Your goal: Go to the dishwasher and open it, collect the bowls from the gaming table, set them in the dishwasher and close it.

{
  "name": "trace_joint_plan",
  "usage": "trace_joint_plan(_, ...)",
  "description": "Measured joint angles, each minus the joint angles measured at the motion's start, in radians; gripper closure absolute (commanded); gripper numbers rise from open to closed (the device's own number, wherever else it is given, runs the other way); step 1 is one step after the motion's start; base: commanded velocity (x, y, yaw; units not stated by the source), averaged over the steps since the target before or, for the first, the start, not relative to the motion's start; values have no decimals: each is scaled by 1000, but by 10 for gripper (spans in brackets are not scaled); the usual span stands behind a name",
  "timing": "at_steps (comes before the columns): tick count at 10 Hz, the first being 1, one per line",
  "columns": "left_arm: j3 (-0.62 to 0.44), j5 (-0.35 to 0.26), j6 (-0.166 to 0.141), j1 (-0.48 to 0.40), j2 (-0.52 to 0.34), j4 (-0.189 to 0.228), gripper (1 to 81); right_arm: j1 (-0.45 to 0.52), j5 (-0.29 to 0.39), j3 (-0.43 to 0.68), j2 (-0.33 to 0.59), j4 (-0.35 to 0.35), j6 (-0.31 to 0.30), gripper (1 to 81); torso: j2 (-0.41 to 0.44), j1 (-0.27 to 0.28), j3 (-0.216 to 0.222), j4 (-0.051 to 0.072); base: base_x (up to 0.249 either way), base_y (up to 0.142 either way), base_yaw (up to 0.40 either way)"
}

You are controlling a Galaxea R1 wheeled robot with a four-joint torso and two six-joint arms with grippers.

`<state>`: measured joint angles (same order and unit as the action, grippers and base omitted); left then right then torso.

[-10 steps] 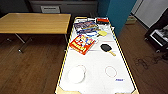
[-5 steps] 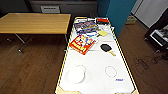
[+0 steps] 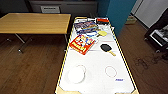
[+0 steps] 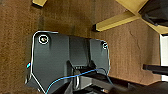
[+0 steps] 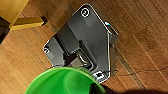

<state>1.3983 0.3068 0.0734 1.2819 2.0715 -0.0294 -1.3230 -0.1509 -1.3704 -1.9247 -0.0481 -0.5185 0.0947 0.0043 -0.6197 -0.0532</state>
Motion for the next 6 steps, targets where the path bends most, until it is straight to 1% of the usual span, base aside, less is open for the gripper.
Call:
trace_joint_plan(2, -107, -1, -21, -57, -76, -3, 10, -46, -57, -50, -39, -2, 5, 811, 0, 0, 0, 0, 0, 0, 0)
trace_joint_plan(3, -160, 0, -26, -104, -110, -20, 10, -60, -79, -89, -89, -8, 6, 811, 0, 0, 0, 0, 0, 0, 0)
trace_joint_plan(4, -195, -1, -27, -148, -133, -47, 10, -81, -102, -115, -133, -18, 9, 811, 0, 0, 0, 0, 0, 0, 0)
trace_joint_plan(5, -218, -8, -31, -189, -154, -87, 10, -111, -135, -138, -164, -27, 12, 811, 0, 0, 0, 0, 0, 0, 0)
trace_joint_plan(6, -237, -12, -37, -234, -174, -131, 10, -136, -149, -159, -188, -33, 12, 811, 0, 0, 0, 0, 0, 0, 0)
